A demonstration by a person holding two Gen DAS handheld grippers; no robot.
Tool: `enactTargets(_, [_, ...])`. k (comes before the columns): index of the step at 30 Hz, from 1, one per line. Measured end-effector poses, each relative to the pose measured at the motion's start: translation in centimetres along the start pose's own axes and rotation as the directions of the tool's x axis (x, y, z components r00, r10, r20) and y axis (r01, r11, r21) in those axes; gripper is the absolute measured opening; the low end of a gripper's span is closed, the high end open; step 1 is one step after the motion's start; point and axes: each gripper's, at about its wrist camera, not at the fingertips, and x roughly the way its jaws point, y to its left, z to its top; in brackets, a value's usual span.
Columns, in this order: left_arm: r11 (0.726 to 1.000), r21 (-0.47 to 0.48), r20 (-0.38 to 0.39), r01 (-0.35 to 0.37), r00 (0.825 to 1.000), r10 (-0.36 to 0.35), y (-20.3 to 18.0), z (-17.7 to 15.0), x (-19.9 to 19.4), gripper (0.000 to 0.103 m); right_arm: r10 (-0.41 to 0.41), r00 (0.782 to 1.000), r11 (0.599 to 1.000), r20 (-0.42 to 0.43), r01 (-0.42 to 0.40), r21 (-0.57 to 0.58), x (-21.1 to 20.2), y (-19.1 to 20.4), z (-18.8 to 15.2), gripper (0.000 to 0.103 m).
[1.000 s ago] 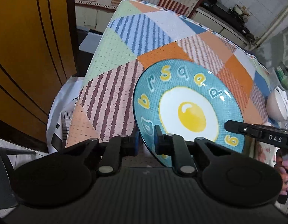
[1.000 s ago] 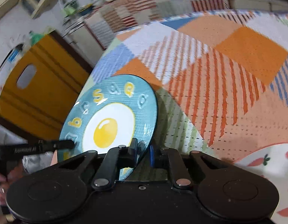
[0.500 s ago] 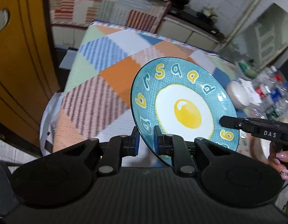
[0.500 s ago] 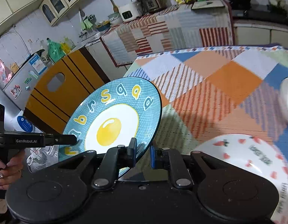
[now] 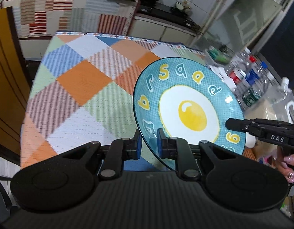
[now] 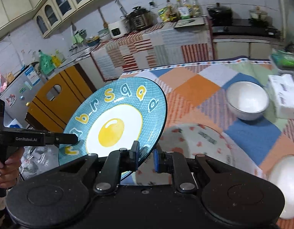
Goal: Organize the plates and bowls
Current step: 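Lift the egg plate and carry it over the bunny plate stack, then lower the egg plate onto the bunny plate stack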
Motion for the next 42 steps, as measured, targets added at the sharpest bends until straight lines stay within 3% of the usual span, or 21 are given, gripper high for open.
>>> enactTargets(6, [0.999,0.041,-0.074,0.017,0.997,-0.014,-2.3,-0.6,3.1,0.015,-0.037,0.999,0.999,-0.019,0.037,0.036,-0.6,-3.0,-2.0,0.02])
enactTargets(22, [0.996,0.082,-0.194,-0.035,0.98,0.051,-5.1,-1.3,11.0,0.017,-0.085,0.99,0.984,-0.11,0.1,0.145,2.1,-9.2,-5.0,0.02])
enactTargets(28, [0.997,0.073,-0.214,-0.035,0.976,0.05,-4.5,-1.6,12.1,0.017,-0.103,0.982,0.983,-0.157,0.124,0.132,3.1,-9.5,-5.0,0.021])
enactTargets(32, [0.987,0.146,-0.195,-0.061,0.977,0.089,-5.3,-1.9,12.2,0.021,-0.117,0.978,0.982,-0.176,0.14,0.126,3.8,-9.3,-4.7,0.021])
enactTargets(42, [0.99,0.131,-0.214,-0.061,0.973,0.088,-4.6,-1.9,12.9,0.022,-0.166,0.966,0.979,-0.198,0.186,0.087,4.5,-8.5,-4.4,0.022])
